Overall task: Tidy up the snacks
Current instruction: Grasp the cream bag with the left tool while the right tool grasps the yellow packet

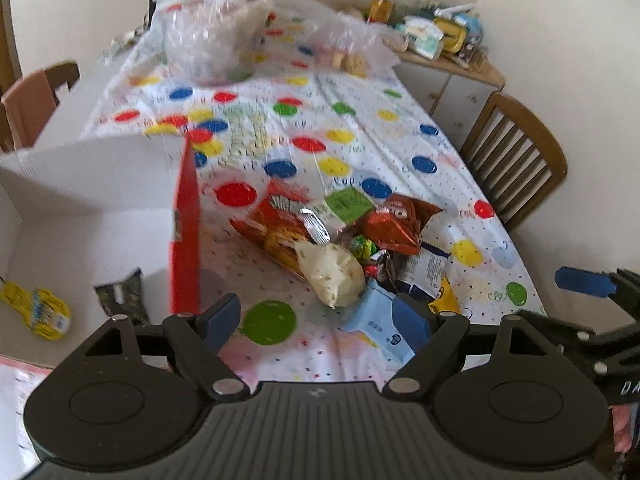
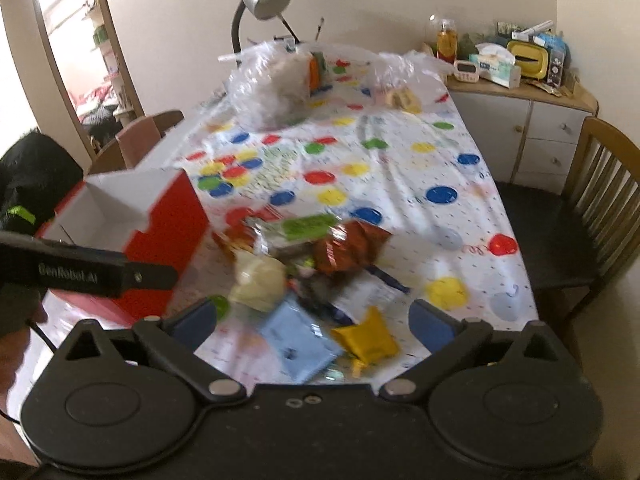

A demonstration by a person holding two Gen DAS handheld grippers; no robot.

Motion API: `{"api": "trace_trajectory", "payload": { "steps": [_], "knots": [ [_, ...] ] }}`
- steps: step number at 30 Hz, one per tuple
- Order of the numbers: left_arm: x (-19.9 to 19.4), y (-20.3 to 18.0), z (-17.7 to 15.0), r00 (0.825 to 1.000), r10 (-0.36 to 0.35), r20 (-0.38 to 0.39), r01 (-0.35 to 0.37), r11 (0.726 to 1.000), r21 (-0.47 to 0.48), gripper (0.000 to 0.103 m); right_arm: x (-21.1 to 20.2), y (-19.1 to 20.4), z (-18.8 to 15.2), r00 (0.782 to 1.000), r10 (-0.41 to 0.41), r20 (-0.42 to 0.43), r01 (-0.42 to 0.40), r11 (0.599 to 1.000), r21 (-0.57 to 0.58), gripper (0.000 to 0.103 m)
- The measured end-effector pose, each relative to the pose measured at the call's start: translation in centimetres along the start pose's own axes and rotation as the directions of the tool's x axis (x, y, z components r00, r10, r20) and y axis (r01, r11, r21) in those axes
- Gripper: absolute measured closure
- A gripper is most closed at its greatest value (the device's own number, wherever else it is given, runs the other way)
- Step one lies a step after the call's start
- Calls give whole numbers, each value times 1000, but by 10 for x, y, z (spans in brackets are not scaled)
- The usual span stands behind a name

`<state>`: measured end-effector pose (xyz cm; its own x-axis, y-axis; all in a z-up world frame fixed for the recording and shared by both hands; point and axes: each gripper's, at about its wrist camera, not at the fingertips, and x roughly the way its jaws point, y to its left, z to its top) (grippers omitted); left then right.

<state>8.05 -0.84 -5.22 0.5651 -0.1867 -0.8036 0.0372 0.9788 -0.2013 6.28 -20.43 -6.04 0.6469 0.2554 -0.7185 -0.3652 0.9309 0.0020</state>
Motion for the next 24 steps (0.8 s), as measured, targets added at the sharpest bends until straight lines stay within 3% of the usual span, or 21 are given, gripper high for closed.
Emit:
{"api": "trace_trajectory", "payload": {
  "steps": [16,24],
  "knots": [
    [82,-5,25,985,88,-147,-114,977,-179,20,67,-51,-21,985,12,-173,-23,998,-62,1],
    [119,-4,33,973,89,-213,-145,954,-261,20,97,-57,-22,971,45,-236,-69,993,-93,12]
  ]
}}
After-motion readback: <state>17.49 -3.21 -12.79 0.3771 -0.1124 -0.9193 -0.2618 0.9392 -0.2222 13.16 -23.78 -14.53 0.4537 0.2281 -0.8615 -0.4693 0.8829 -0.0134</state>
